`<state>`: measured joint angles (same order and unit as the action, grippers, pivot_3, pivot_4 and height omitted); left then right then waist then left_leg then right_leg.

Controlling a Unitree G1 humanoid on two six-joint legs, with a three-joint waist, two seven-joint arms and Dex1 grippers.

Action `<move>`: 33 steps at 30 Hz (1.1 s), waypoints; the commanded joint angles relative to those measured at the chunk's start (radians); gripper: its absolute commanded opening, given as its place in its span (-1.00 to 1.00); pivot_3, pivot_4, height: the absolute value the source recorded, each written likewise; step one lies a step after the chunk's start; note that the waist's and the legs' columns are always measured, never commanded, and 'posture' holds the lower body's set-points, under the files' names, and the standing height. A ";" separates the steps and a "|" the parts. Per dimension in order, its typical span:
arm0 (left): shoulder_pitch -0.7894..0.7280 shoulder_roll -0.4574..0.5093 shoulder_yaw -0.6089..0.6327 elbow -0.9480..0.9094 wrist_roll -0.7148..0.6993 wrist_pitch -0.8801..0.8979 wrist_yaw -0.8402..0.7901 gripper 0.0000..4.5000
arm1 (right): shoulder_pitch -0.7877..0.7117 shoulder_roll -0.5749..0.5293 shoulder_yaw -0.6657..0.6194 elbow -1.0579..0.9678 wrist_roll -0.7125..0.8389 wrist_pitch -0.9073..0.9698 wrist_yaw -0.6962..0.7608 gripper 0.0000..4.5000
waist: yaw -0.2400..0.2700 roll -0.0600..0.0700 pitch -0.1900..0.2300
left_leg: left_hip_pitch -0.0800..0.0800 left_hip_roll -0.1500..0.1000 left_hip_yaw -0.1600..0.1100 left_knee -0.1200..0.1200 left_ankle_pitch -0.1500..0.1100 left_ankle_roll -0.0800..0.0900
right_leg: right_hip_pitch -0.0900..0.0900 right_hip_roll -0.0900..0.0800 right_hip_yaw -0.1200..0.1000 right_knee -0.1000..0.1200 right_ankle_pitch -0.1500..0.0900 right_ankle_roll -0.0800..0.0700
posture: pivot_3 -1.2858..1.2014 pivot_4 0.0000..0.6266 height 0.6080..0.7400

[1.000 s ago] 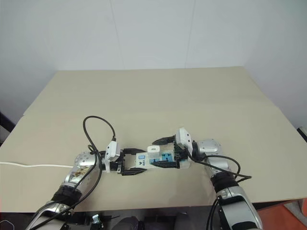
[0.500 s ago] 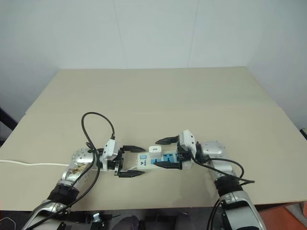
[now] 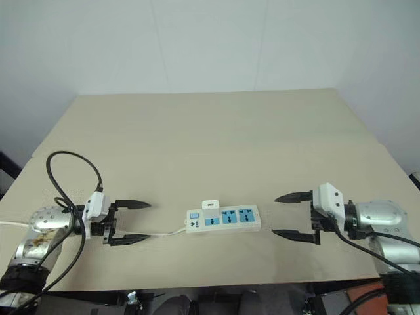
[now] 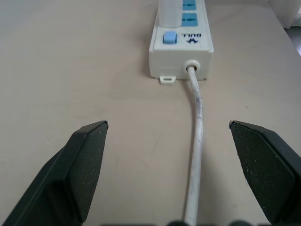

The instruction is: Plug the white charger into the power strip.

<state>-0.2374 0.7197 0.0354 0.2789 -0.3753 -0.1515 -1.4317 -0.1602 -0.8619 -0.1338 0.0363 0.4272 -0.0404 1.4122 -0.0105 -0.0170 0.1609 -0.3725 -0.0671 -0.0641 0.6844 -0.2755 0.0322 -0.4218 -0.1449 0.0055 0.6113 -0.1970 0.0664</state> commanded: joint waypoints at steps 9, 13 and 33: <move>-0.041 -0.033 -0.037 -0.103 -0.067 0.165 -0.060 0.99 | 0.012 -0.037 -0.054 -0.110 0.117 0.196 -0.045 1.00 | -0.002 -0.001 0.001 | 0.000 0.001 0.002 0.000 0.000 0.001 | -0.001 0.000 0.002 0.000 0.000 0.000 | 0.03 -0.52 1.00; -0.038 -0.019 -0.019 -0.115 -0.070 0.181 -0.059 0.99 | 0.024 -0.022 -0.071 -0.137 0.096 0.164 -0.082 1.00 | -0.003 -0.002 0.001 | 0.000 0.002 0.004 0.000 -0.001 0.001 | -0.001 0.001 0.002 0.000 0.000 0.000 | 0.03 -0.52 1.00; 0.096 -0.017 0.010 -0.285 -0.088 0.193 0.038 0.99 | 0.049 0.024 -0.031 -0.185 0.057 0.125 -0.102 1.00 | 0.000 -0.003 0.002 | 0.001 0.004 0.006 0.000 -0.001 0.001 | -0.001 0.001 0.003 0.000 0.000 0.000 | 0.03 -0.52 1.00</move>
<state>-0.1391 0.6932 0.0241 0.0275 -0.4445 0.0335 -1.4026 -0.1106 -0.8416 -0.1622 -0.1186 0.4862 0.1099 1.3194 -0.0107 -0.0203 0.1633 -0.3719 -0.0635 -0.0584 0.6843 -0.2764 0.0334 -0.4228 -0.1434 0.0090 0.6110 -0.1967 0.0659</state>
